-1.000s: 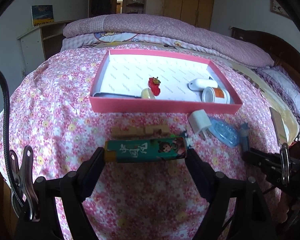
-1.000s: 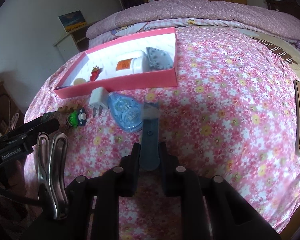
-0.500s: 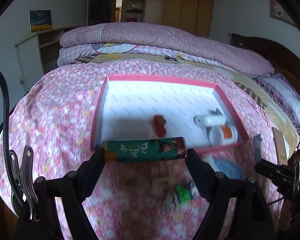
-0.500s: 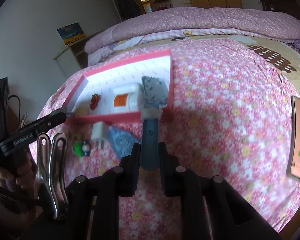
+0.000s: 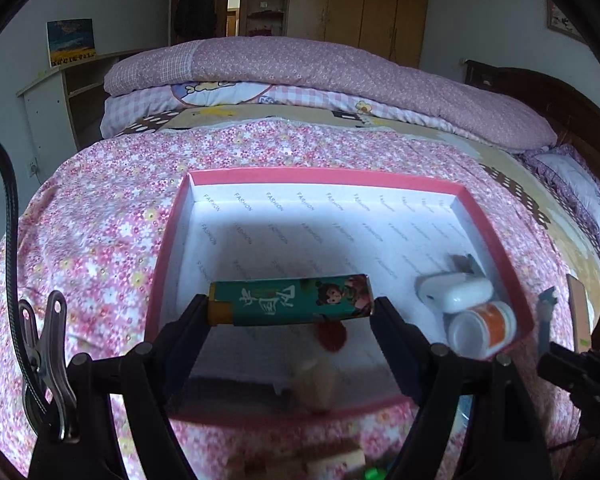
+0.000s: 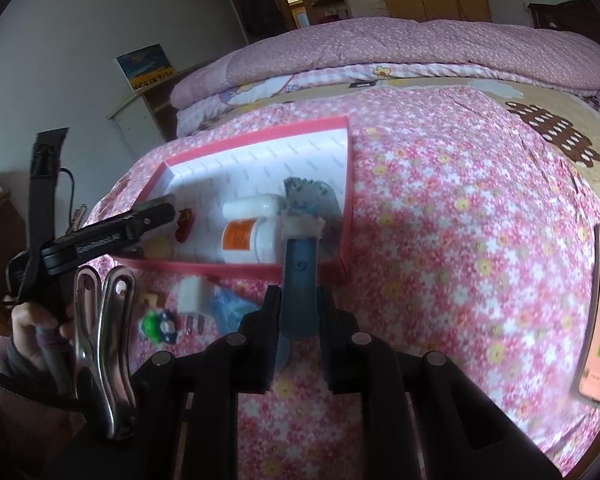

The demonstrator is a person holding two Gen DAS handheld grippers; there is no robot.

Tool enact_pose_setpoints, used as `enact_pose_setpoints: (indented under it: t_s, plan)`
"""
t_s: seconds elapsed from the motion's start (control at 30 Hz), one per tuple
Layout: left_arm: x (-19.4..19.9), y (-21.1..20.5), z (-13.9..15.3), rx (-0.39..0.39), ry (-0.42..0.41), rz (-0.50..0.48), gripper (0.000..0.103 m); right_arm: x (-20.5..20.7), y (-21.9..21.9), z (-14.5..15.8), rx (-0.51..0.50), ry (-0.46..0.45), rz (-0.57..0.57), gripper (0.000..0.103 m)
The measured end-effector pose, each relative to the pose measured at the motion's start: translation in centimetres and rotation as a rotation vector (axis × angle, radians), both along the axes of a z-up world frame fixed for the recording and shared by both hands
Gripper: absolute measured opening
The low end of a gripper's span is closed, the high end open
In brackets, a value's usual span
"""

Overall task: Organize rigid objects
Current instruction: 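Carry the green tube into the box with the left tool while the right tool carries the blue stick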

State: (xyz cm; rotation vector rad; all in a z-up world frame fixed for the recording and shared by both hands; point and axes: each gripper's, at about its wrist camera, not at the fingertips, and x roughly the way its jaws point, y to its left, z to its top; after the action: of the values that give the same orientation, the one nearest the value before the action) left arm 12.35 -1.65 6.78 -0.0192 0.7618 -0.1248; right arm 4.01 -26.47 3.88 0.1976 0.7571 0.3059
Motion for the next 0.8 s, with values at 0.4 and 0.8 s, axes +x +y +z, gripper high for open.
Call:
enact_pose_setpoints:
  t_s: [0.4, 0.8]
  plan:
    - [2.4, 0.7, -1.7, -0.019, 0.045, 0.022, 0.085, 2.8, 1.3, 0.9, -0.024, -0.015, 0.033, 0.019]
    - [2.6, -0.2, -2.3, 0.06, 0.035, 0.022, 0.085, 5.8, 2.5, 1.5, -0.041, -0.021, 0.056, 0.019]
